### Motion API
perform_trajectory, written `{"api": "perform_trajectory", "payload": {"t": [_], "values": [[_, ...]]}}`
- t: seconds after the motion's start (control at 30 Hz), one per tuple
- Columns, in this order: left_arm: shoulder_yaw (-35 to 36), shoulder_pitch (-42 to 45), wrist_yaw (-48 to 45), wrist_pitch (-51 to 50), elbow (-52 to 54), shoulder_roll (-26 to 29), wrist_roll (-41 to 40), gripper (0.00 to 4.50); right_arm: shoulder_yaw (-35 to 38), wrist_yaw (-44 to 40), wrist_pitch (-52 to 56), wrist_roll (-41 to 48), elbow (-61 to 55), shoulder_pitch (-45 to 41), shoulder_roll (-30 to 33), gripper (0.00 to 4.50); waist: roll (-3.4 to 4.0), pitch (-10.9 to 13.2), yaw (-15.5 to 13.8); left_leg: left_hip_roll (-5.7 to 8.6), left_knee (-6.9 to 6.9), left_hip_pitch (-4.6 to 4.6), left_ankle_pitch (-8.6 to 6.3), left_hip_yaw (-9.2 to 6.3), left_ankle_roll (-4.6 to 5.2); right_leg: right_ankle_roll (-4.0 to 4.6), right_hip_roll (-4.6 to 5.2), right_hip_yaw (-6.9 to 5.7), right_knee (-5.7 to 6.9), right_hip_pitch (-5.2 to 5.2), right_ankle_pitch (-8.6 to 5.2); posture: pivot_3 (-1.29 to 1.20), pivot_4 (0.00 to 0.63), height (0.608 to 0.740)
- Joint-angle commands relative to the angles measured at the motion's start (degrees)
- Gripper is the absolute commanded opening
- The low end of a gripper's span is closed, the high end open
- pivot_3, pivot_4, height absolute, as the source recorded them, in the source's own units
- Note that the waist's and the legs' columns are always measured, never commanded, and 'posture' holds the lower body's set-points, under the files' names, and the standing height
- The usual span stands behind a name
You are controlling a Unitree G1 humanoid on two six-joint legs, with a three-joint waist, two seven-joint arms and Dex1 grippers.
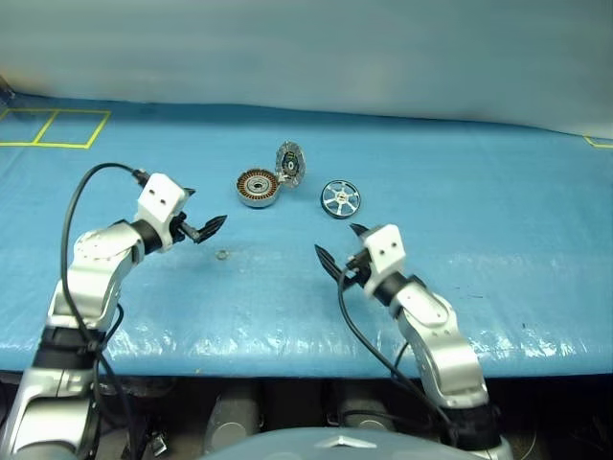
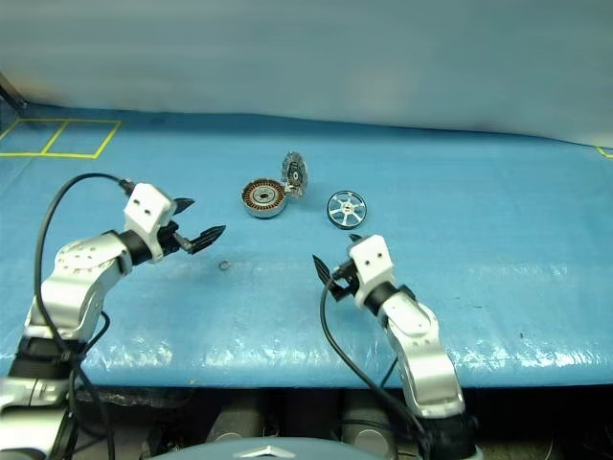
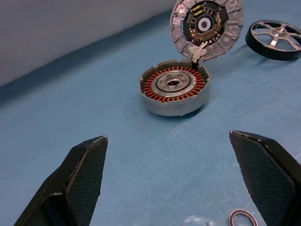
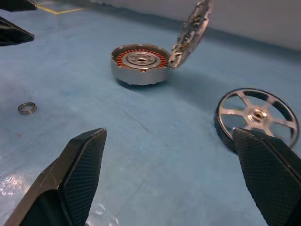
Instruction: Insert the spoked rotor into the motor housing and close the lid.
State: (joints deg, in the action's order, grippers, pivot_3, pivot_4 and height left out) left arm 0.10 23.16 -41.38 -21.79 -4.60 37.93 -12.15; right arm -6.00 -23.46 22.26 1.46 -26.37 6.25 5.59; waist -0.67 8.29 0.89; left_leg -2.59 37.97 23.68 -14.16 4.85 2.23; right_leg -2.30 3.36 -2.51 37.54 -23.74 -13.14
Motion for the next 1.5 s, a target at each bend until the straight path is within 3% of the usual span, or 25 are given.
{"api": "perform_trajectory", "payload": {"t": [0.03, 0.27, 0.6, 1.07, 1.5], "values": [[-5.4, 10.44, -7.26, 5.9, -14.09, 1.48, 5.27, 4.5, -0.35, 3.92, -0.45, 1.95, -9.62, 7.83, -1.8, 4.49, -0.06, 0.03, -0.14, 0.0, 0.04, -0.02, 0.02, 0.01, -0.03, 0.04, -0.02, 0.02, 0.12, -0.02, -0.03, 0.0, 0.15, 0.74], [-16.39, 31.31, -16.81, 18.42, -41.79, -2.55, 16.55, 4.5, -3.94, 9.01, -4.75, 0.69, -12.63, 14.72, -2.88, 4.49, -0.31, 0.17, 0.06, -0.03, 0.14, -0.05, 0.21, 0.02, -0.06, 0.37, -0.15, 0.1, 0.3, -0.09, -0.18, 0.0, 0.15, 0.74], [-25.83, 47.73, -19.97, 29.44, -63.37, -10.32, 30.1, 4.5, -4.23, 12.3, -7.98, 1.19, -12.8, 17.79, -2.47, 4.49, -0.58, 0.28, -0.26, 0.09, 0.26, 0.76, 0.04, 0.0, 0.23, 0.12, -0.05, 0.1, 0.25, -0.7, -0.09, 0.0, 0.15, 0.74], [-31.06, 56.46, -16.62, 29.7, -70.63, -15.42, 41.92, 4.5, -1.58, 13.77, -6.87, 4.54, -15.07, 20.47, -1.27, 4.49, -0.62, 0.31, -0.31, -0.01, 0.68, 1.05, -0.04, -0.03, 0.37, -0.14, -0.04, 0.08, 0.35, -0.81, -0.11, 0.0, 0.15, 0.74], [-32.64, 55.67, -5.73, 27.18, -72.07, -20.13, 47.46, 4.5, -1.12, 13.65, -5.48, 5.46, -16.26, 20.09, 1.45, 4.49, -0.62, 0.31, -0.42, -0.04, 1.42, 1.31, -0.3, -0.02, 0.82, -0.56, 0.15, 0.18, 0.43, -0.76, 0.17, 0.0, 0.15, 0.74]]}}
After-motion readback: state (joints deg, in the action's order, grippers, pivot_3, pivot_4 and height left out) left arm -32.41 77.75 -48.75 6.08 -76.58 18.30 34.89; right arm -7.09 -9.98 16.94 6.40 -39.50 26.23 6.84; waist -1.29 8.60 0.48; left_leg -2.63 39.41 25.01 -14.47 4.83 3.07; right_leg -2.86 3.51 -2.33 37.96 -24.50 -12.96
